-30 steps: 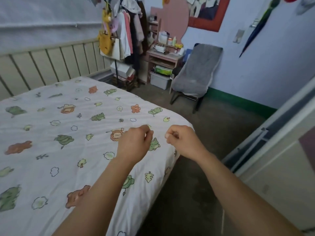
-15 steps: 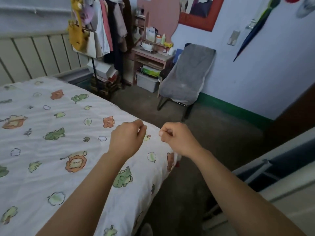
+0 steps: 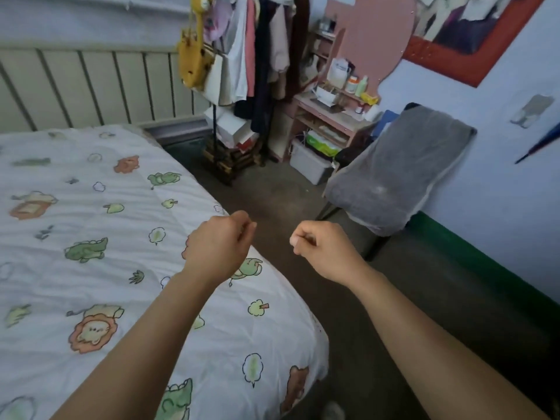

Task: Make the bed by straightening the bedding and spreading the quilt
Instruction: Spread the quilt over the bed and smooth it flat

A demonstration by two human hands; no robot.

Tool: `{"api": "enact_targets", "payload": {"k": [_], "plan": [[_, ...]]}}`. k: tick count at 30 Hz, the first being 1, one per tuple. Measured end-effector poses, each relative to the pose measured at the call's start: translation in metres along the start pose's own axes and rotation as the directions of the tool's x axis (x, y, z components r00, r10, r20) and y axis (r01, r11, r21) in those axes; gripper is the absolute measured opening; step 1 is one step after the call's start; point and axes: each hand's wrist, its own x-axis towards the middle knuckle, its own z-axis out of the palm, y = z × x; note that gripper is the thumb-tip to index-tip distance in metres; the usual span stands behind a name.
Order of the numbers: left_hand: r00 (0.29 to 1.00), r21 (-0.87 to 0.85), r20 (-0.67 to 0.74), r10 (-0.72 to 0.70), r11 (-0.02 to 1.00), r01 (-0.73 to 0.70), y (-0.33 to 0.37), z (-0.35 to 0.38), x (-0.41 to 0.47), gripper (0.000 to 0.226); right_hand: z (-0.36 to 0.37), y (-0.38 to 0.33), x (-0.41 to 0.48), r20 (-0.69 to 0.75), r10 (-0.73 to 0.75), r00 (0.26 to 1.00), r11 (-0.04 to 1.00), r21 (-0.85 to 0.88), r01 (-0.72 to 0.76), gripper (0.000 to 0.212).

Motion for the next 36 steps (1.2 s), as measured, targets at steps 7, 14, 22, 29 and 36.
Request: {"api": "enact_targets", "payload": {"k": [7,14,22,29,36], "plan": [[0.929,0.112,-0.151,-0.339,0.928,0.356,-0.011,0.053,0.054,0.028,0.020,0.045,0.138,0.233,-0.300,0.925,0.953,0.041,0.299,0.014],[0.633,0.082,-0.370,-0.680,0.655,0.751,0.030,0.089,0.062,0.029,0.030,0.062,0.231,0.502,-0.594,0.629,0.795,0.248,0.554,0.015],[0.347,0.044,-0.584,-0.734,0.398,0.916,0.078,0.089,0.016,0.030,0.049,0.040,0.217,0.598,-0.738,0.314,0.636,0.458,0.621,0.019],[0.107,-0.047,-0.632,-0.767,0.176,0.983,0.123,0.114,-0.026,0.029,0.064,0.044,0.181,0.606,-0.795,0.029,0.447,0.552,0.704,0.019],[-0.225,-0.217,-0.709,-0.668,-0.096,0.971,0.162,0.166,-0.012,0.028,0.083,0.053,0.175,0.494,-0.806,-0.325,0.168,0.718,0.675,0.018]]}}
